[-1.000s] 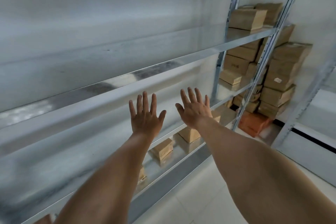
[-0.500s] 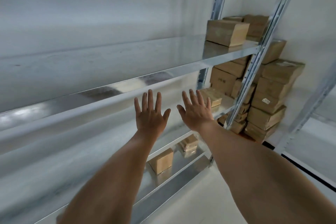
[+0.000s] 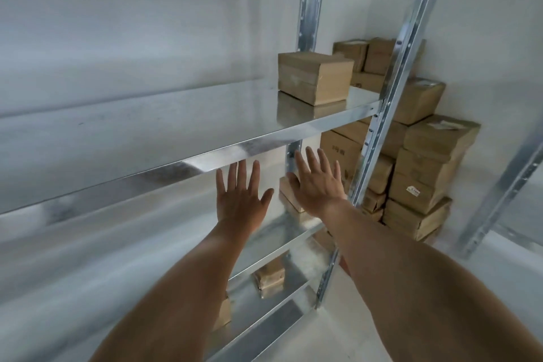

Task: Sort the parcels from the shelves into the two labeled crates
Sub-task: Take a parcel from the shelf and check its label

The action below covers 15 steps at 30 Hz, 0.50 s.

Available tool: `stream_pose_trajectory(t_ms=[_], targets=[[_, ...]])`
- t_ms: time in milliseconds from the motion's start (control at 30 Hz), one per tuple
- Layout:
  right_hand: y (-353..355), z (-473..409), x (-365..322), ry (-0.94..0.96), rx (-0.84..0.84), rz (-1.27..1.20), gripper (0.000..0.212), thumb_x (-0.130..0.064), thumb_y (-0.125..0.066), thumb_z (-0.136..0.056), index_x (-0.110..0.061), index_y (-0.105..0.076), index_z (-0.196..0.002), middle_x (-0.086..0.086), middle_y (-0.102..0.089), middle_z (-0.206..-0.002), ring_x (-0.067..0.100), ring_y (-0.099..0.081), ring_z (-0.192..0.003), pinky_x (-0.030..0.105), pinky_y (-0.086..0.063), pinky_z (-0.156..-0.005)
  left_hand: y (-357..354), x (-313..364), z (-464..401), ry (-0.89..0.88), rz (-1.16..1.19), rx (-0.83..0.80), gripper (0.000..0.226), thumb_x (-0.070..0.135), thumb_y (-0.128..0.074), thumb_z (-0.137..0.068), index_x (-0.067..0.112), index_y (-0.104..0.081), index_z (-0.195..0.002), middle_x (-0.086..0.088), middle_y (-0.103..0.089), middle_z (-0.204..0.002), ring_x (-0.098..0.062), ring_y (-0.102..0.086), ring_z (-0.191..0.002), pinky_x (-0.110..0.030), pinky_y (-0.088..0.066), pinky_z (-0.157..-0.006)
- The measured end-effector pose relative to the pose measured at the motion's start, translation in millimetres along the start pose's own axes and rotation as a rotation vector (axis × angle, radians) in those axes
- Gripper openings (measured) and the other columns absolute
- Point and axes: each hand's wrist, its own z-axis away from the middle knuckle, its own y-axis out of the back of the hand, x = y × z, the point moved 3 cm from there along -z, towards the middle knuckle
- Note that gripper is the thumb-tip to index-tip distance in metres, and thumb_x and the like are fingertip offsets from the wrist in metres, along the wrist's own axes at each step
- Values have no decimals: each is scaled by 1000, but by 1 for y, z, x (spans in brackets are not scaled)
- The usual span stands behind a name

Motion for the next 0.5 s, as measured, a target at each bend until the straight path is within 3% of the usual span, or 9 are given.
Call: stream_pose_trajectory(t_ms=[67, 267, 433, 500], targets=[[1, -10, 28, 16, -1, -8, 64, -56, -9, -104, -29, 8, -160, -1, 13, -168, 25, 17, -153, 57, 4, -123, 1, 27, -9, 8, 1, 9, 70, 62, -8, -101, 26, 6, -160, -7, 4, -168, -26, 5, -155, -51, 16, -117], [14, -30, 114, 106, -8, -12, 63, -56, -6, -104, -30, 10, -159, -2, 12, -168, 23, 17, -153, 57, 4, -123, 12, 113, -24, 91, -28, -26, 72, 63, 3, -97, 27, 10, -159, -6, 13, -168, -26, 9, -155, -50, 19, -116], [45, -47, 174, 197, 100, -53, 62, -51, -12, -106, -23, -3, -161, 2, -3, -169, 25, 4, -155, 52, -2, -125, 37, 182, -37, 63, 41, -38, 72, 61, -12, -101, 26, 8, -160, -4, 11, -168, -24, 7, -155, -45, 1, -124], [61, -60, 188, 211, 178, -86, 62, -50, -14, -106, -22, -7, -161, 3, -8, -169, 25, -1, -155, 51, -5, -125, 54, 202, -50, -4, 68, 54, 71, 58, -22, -103, 22, -5, -161, -7, -2, -169, -26, -6, -155, -44, -12, -125]])
